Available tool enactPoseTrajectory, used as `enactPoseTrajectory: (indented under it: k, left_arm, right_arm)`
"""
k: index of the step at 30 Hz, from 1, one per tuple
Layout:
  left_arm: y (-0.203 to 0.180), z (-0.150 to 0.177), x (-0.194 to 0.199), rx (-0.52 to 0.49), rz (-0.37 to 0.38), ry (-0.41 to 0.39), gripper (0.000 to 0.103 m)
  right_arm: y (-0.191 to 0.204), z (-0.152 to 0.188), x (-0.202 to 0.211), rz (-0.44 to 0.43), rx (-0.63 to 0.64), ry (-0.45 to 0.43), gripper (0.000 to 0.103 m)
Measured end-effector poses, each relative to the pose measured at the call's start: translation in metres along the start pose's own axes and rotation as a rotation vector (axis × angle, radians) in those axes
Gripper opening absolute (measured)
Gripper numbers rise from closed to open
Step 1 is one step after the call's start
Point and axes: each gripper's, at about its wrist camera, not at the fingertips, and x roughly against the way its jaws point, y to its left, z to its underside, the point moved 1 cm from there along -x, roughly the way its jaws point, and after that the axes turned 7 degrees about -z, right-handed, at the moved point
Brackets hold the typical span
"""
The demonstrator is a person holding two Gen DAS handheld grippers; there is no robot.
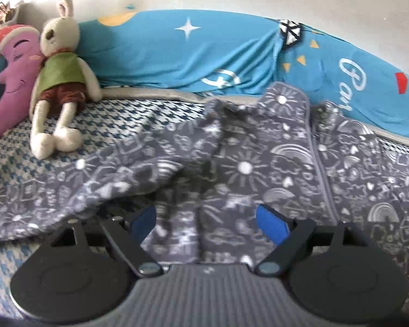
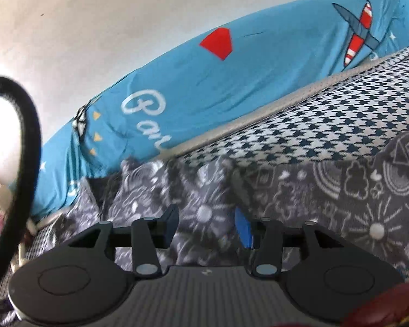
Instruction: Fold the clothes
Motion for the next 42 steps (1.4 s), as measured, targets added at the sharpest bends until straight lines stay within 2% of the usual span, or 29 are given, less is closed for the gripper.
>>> enactPoseTrajectory:
  k: [6, 14, 15, 17, 18, 21, 24, 27, 32, 36, 42]
  left_arm:
    - [-0.021, 0.002, -0.003, -0.022, 0.043, 0.019, 0.084]
    - [-0.040, 0.007, -0.009, -0.069, 0.071, 0.064, 0.084]
    - [-0.042, 0.008, -0.010, -0.077, 0.072, 0.070, 0.084]
    - [-0.046, 0.009, -0.013, -0.092, 0.075, 0.083, 0.084]
    - [-0.048, 0.010, -0.014, -0.098, 0.078, 0.090, 0.084]
    - [-0.053, 0.012, -0.017, -0.107, 0.084, 0.103, 0.084]
    - [-0.056, 0.013, -0.018, -0.113, 0.093, 0.107, 0.084]
    - [-0.059, 0.015, -0.019, -0.128, 0.096, 0.112, 0.084]
    - [-0.065, 0.019, -0.021, -0.166, 0.093, 0.123, 0.084]
    - [-0.064, 0.018, -0.020, -0.157, 0.093, 0.117, 0.096]
    - [-0.066, 0.019, -0.016, -0.172, 0.104, 0.096, 0.096]
  right_arm:
    - [-0.003, -0.005, -0.019, 0.021, 0.003, 0.000, 0.056]
    - [-0.002, -0.003, -0.047, 0.065, 0.049, 0.028, 0.056]
    - [-0.001, -0.002, -0.051, 0.073, 0.059, 0.036, 0.054]
    - [0.000, 0.001, -0.057, 0.092, 0.089, 0.051, 0.031]
    - [0.002, 0.002, -0.060, 0.102, 0.102, 0.059, 0.015]
    - [0.007, 0.004, -0.061, 0.134, 0.134, 0.027, 0.009]
    - [0.017, 0.000, -0.052, 0.170, 0.171, -0.065, 0.005]
    - [0.019, -0.002, -0.048, 0.215, 0.178, -0.119, 0.005]
    - [0.006, -0.005, -0.047, 0.215, 0.090, -0.059, 0.010]
    - [0.005, -0.011, -0.032, 0.189, 0.057, -0.083, 0.023]
    - [0.003, -0.012, -0.021, 0.188, 0.041, -0.040, 0.032]
